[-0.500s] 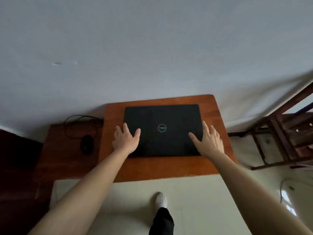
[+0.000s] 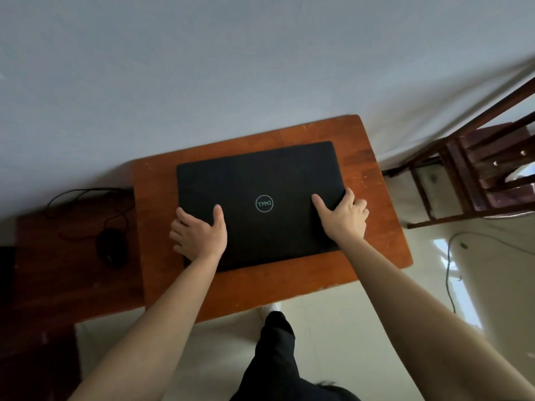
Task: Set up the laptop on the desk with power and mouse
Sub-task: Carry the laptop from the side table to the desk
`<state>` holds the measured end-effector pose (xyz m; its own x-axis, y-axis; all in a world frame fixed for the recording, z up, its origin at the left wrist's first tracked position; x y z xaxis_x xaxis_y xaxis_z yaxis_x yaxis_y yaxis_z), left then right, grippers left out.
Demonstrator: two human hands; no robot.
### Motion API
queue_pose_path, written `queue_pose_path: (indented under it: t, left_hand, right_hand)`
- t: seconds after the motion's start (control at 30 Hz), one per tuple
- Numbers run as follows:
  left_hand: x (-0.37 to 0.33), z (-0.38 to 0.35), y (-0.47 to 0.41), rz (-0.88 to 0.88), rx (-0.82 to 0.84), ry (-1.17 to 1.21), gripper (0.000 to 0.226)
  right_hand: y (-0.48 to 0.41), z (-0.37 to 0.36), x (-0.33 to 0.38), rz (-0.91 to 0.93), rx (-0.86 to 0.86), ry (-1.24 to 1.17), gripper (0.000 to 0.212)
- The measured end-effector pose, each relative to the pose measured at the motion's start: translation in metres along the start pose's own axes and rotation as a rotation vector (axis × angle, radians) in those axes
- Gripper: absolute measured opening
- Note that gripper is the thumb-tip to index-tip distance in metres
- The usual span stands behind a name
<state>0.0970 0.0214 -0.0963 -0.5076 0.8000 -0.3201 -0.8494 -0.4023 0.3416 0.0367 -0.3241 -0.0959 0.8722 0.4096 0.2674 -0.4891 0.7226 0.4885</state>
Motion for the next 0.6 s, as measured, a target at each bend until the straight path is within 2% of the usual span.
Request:
queue_pose_path:
  t: [0.23,0.37,0.6]
  left_hand:
    - [0.006,0.010,-0.013,0.017,0.091,0.026,0.097]
    - [0.001,0.018,0.006,0.009,0.088,0.000,0.096]
    - [-0.029,0.014,0.090,-0.145,0.101,-0.078,0.093]
  right_hand:
    - [-0.009,0.016,-0.003,0.042,0.120,-0.049,0.095]
    - [0.003,0.023,-0.021,0.055,0.081,-0.028,0.091]
    - [0.030,0.069,-0.121,-0.075,-0.064,-0.020,0.082]
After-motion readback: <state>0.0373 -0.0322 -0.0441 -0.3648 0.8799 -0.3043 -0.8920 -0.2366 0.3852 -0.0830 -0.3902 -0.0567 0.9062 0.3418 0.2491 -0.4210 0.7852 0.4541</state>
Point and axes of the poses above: each hand's wrist, its own y-axis away from the middle knuckle, its own z-axis out of the back of the hand, x = y × z, the point moved 7 cm from there along -y, towards the middle knuckle, and after that the axes turned 8 degrees about -z, right-handed, at the moved point
